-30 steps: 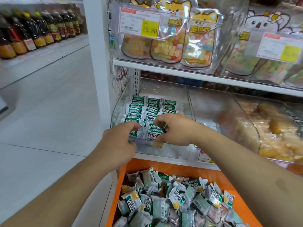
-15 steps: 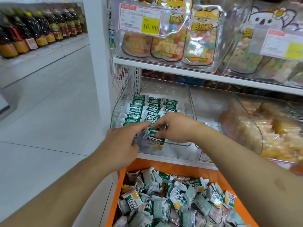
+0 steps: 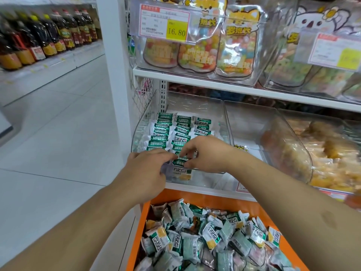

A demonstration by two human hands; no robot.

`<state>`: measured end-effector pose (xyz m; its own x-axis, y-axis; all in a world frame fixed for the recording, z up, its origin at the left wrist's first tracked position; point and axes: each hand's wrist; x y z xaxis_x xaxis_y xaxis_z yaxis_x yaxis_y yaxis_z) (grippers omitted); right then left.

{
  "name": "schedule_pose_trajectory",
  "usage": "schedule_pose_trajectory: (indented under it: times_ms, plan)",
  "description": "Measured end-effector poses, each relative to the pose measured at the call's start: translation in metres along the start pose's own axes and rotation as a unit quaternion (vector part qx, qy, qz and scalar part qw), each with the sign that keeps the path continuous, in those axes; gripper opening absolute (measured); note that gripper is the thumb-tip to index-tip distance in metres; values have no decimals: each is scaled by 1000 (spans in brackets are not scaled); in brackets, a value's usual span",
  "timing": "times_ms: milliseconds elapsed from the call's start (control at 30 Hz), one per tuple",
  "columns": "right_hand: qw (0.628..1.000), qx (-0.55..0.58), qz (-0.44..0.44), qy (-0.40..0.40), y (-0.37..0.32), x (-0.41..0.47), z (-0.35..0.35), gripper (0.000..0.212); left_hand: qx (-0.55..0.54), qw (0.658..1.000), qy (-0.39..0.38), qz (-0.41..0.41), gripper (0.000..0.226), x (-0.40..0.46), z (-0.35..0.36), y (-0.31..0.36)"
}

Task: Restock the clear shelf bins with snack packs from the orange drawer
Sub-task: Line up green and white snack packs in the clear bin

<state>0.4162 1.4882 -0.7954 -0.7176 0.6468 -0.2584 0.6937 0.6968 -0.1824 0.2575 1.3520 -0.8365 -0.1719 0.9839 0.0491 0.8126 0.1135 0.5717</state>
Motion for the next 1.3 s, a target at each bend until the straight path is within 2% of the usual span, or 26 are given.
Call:
schedule_pose_trajectory:
  times_ms: [333, 567, 767, 1100, 1300]
  plan:
    - [999, 26, 36, 14, -5, 6, 9, 31, 71, 997, -35, 7, 61, 2, 2, -1]
    - [999, 31, 21, -7, 0, 5, 3, 30, 81, 995, -51, 8, 59, 5, 3, -2]
    - [998, 27, 59, 25, -2, 11, 12, 21, 91, 994, -57, 8, 60, 4, 0, -1]
    - [997, 29, 68, 39, -5, 11, 14, 21, 83, 995, -63, -8, 44, 9, -2, 3]
    - [996, 22, 76, 34, -7, 5, 10, 32, 69, 995, -68, 8, 62, 6, -2, -2]
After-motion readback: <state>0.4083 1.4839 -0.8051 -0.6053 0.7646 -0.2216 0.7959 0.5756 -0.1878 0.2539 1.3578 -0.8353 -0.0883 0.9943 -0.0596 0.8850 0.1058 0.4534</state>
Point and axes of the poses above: each hand's wrist, its own x-axis towards the middle knuckle, its own z-axis out of the palm, y = z × x, and after that the axes turned 7 degrees about -x, right-handed
